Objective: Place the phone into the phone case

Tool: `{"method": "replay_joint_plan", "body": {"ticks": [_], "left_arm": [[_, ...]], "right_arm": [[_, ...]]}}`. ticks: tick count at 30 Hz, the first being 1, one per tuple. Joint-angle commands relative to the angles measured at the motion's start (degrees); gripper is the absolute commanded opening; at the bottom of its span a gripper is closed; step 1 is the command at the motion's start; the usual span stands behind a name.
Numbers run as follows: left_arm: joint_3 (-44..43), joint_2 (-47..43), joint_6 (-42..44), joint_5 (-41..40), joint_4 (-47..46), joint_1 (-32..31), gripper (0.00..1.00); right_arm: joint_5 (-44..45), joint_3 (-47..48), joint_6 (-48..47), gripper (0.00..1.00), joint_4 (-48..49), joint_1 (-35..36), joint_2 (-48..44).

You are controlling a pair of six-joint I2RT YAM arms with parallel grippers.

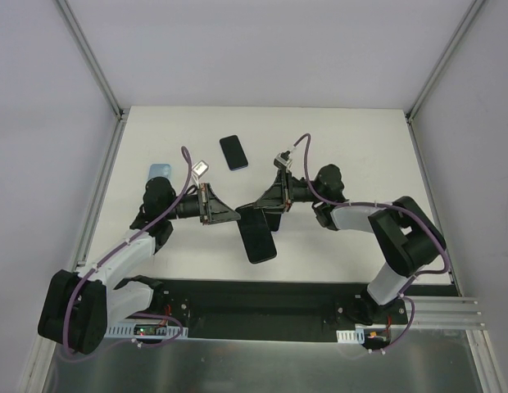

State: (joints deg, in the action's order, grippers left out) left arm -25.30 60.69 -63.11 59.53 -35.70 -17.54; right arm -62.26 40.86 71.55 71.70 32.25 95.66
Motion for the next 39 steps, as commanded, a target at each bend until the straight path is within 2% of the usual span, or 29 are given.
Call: {"method": "replay_joint_plan", "body": {"ticks": [1, 2, 4, 6, 7, 8, 9, 11, 15, 17, 24, 27, 28, 30, 31, 32, 33, 35, 39], "left_arm": [[-3.7, -0.57, 8.87, -4.07, 11.33, 0.14, 0.0], [-3.97, -0.57, 9.14, -3.63, 11.62, 0.14, 0.0], [-4.23, -0.66, 9.41, -3.28, 11.8, 0.14, 0.0], [-4.76, -0.83, 9.94, -2.66, 12.58, 0.14, 0.09], [-4.93, -1.18, 10.55, -2.49, 13.02, 0.22, 0.18], [-4.76, -1.36, 10.73, -2.49, 13.64, 0.23, 0.36], [-4.41, -1.79, 10.82, -2.4, 13.56, 0.23, 0.47], [-2.92, -3.03, 10.91, -2.14, 12.42, 0.14, 0.64], [-1.6, -4.52, 9.67, -0.99, 8.99, -0.39, 0.73], [-1.86, -4.09, 9.59, -1.17, 8.63, -1.0, 0.74], [-0.1, 0.3, 4.15, -1.61, -1.11, -3.55, 0.67], [0.6, 2.5, 1.42, -1.34, -6.39, -4.17, 0.51], [0.52, 3.38, 0.89, -1.26, -7.27, -4.17, 0.33], [0.16, 4.43, 0.97, -0.47, -7.62, -4.17, 0.2], [-0.01, 4.7, 1.06, -0.2, -7.8, -4.17, 0.15], [-0.19, 4.7, 1.24, 0.15, -7.72, -4.17, 0.03], [-0.28, 4.79, 1.41, 0.24, -7.71, -4.17, 0.0], [-0.45, 4.79, 2.03, 0.24, -7.02, -4.17, 0.0], [-1.59, 4.53, 3.69, 0.33, -5.08, -4.08, 0.0]], "right_arm": [[-1.02, 1.06, 1.14, 0.29, 16.01, 0.8, -0.12], [-0.85, 1.15, 1.05, 0.17, 16.01, 0.8, -0.12], [-0.85, 1.5, 0.96, 0.08, 16.01, 0.88, 0.06], [-0.85, 1.94, 0.87, 0.01, 16.01, 0.8, 0.23], [-0.85, 2.03, 0.79, 0.01, 16.01, 0.88, 0.14], [-0.58, 2.2, 1.13, 0.01, 16.01, 0.88, 0.14], [-0.41, 2.38, 1.22, 0.01, 16.01, 0.88, 0.23], [-0.23, 3.17, 1.66, 0.01, 16.01, 0.71, 0.23], [0.82, 4.93, 2.37, 0.01, 16.01, 0.62, 0.49], [2.22, 6.06, 2.46, 0.01, 16.01, 0.71, 0.67], [7.76, 6.78, 1.67, 0.02, 15.4, 0.45, 1.29], [8.38, 6.34, 0.0, 0.03, 13.39, 0.53, 0.68], [8.38, 6.25, -0.79, 0.06, 12.42, 0.53, 0.32], [8.12, 5.46, -4.47, 0.14, 7.77, 0.53, -0.81], [8.21, 4.93, -5.88, 0.23, 3.66, 0.36, -1.69], [8.21, 4.49, -9.46, 0.27, 1.62, 0.36, -2.48], [8.03, 4.06, -11.15, 0.3, -0.58, 0.36, -4.23], [7.24, 2.91, -14.32, 0.39, -6.47, 0.18, -6.0], [3.73, 1.15, -16.09, 0.48, -7.45, -0.35, -7.94]]}}
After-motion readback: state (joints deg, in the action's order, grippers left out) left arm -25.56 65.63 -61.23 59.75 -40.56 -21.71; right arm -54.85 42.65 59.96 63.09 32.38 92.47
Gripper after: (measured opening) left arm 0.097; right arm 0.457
